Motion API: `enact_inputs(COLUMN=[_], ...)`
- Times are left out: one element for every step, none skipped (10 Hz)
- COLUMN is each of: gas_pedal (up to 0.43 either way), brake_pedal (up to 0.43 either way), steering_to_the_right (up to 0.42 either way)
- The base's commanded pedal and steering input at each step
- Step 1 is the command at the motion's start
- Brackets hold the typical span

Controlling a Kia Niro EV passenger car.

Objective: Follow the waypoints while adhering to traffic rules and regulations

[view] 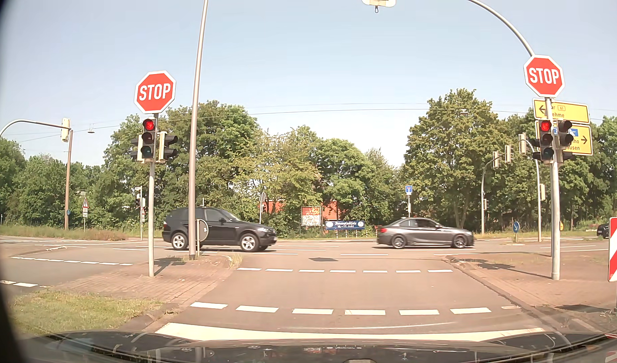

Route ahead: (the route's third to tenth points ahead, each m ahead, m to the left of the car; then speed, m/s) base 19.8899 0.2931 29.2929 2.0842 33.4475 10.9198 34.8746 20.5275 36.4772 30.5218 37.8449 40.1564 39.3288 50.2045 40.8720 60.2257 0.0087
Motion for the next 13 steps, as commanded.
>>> enact_inputs(gas_pedal=[0.0, 0.0, 0.0, 0.0, 0.0, 0.0, 0.0, 0.0, 0.0, 0.0, 0.0, 0.0, 0.0], brake_pedal=[0.25, 0.25, 0.25, 0.25, 0.25, 0.25, 0.25, 0.25, 0.25, 0.25, 0.25, 0.25, 0.25], steering_to_the_right=[0.001, 0.001, 0.001, 0.001, 0.001, 0.001, 0.001, 0.001, 0.001, 0.001, 0.001, 0.001, 0.001])
